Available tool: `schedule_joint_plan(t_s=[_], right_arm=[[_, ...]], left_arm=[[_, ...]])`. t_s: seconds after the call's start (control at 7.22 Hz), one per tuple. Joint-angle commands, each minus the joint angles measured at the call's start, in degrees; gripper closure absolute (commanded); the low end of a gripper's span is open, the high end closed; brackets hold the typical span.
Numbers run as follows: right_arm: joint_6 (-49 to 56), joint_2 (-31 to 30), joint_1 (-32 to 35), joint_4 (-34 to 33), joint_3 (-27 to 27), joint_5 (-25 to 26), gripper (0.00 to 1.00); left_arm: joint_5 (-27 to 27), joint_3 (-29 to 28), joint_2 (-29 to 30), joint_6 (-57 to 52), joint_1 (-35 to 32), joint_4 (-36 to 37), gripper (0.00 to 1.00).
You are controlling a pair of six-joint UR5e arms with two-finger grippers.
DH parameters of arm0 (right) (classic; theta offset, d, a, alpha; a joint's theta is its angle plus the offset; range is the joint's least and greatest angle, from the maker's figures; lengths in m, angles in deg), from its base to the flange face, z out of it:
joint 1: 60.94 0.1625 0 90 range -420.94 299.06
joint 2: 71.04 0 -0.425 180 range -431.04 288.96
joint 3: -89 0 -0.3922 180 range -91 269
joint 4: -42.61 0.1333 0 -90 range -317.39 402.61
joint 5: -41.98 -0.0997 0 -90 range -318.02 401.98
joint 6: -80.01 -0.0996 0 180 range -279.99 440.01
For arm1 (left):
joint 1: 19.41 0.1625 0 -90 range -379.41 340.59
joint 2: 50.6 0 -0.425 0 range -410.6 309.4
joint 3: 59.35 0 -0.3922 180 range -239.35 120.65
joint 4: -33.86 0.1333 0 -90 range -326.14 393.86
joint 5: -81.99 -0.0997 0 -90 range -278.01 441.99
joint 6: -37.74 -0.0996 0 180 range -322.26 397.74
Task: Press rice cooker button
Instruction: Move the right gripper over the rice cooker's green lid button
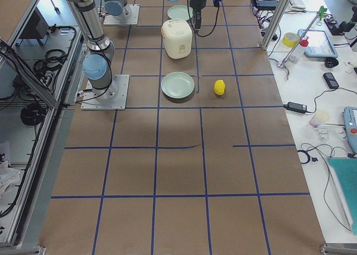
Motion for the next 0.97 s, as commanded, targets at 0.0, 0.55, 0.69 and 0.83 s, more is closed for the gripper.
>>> schedule_joint_plan(t_s=[0.0, 0.55, 0.69, 0.83], right_arm=[[-4.49, 0.85, 6.49, -0.15, -0.17, -0.39, 0.75], [-11.54, 4.1, 14.0, -2.25, -2.01, -1.0, 0.96], [-11.99, 4.54, 14.35, -4.53, -4.37, -1.0, 0.96], [-12.26, 5.24, 14.79, -8.46, -7.44, -1.09, 0.98]], left_arm=[[0.0, 0.0, 0.0, 0.0, 0.0, 0.0, 0.0], [0.0, 0.0, 0.0, 0.0, 0.0, 0.0, 0.0], [0.0, 0.0, 0.0, 0.0, 0.0, 0.0, 0.0], [0.0, 0.0, 0.0, 0.0, 0.0, 0.0, 0.0]])
